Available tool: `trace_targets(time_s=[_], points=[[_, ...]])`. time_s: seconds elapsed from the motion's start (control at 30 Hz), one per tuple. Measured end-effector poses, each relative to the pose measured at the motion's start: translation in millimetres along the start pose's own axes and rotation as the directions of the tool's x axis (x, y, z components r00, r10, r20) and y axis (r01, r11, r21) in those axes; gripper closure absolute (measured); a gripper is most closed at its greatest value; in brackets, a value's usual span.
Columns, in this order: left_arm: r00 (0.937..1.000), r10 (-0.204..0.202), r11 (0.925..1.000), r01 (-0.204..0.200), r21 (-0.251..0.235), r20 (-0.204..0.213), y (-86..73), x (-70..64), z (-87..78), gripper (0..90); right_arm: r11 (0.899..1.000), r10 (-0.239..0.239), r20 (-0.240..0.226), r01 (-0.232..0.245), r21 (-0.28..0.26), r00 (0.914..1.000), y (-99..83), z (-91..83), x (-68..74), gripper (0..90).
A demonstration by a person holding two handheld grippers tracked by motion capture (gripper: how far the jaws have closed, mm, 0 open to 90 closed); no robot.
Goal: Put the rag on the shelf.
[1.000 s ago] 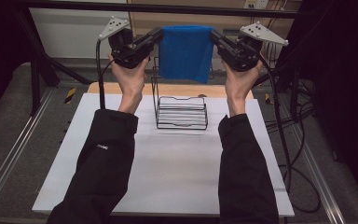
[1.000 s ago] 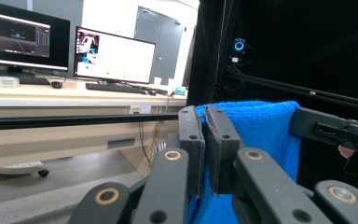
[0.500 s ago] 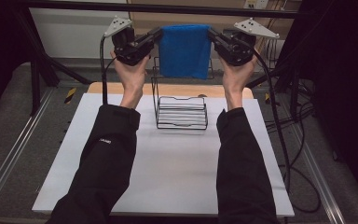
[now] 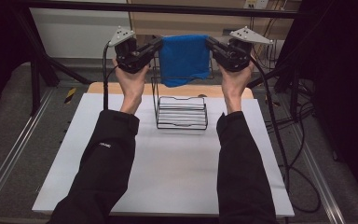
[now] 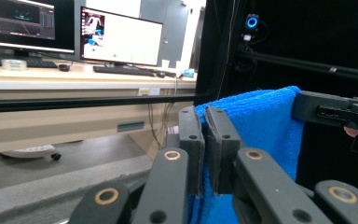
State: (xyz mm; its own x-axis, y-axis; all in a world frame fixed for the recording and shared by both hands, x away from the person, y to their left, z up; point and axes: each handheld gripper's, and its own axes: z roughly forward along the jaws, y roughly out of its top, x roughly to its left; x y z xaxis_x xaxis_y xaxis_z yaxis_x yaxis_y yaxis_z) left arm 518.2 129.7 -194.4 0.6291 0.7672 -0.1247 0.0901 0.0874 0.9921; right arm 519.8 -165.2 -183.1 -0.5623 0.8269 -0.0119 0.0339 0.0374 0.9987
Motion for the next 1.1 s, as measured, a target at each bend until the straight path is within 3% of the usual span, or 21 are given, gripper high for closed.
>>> trace_targets(time_s=[0.37,0.6,0.8,1.1], points=[[0.9999,0.004,0.9995,-0.005,0.032,0.013,-17.8,3.6,-3.7,85.3,0.999,0.002,-0.011,-0.002,0.033,0.9999,-21.8,-4.4,5.1,85.6],[0.9989,0.045,0.9971,-0.045,0.061,0.013,-23.3,1.3,-4.7,85.3,0.999,0.008,-0.014,-0.007,0.049,0.9999,-30.9,-7.1,5.0,85.4],[0.9980,0.049,0.9975,-0.051,0.048,0.039,-24.7,-0.7,-11.1,85.1,0.999,0.007,-0.027,-0.006,0.038,0.9996,-31.4,-13.9,6.5,85.4],[0.9962,0.029,0.9972,-0.035,0.066,0.082,-27.6,-0.4,-21.9,84.6,0.999,0.000,-0.060,0.003,0.048,0.9982,-32.7,-25.8,14.0,84.7]])
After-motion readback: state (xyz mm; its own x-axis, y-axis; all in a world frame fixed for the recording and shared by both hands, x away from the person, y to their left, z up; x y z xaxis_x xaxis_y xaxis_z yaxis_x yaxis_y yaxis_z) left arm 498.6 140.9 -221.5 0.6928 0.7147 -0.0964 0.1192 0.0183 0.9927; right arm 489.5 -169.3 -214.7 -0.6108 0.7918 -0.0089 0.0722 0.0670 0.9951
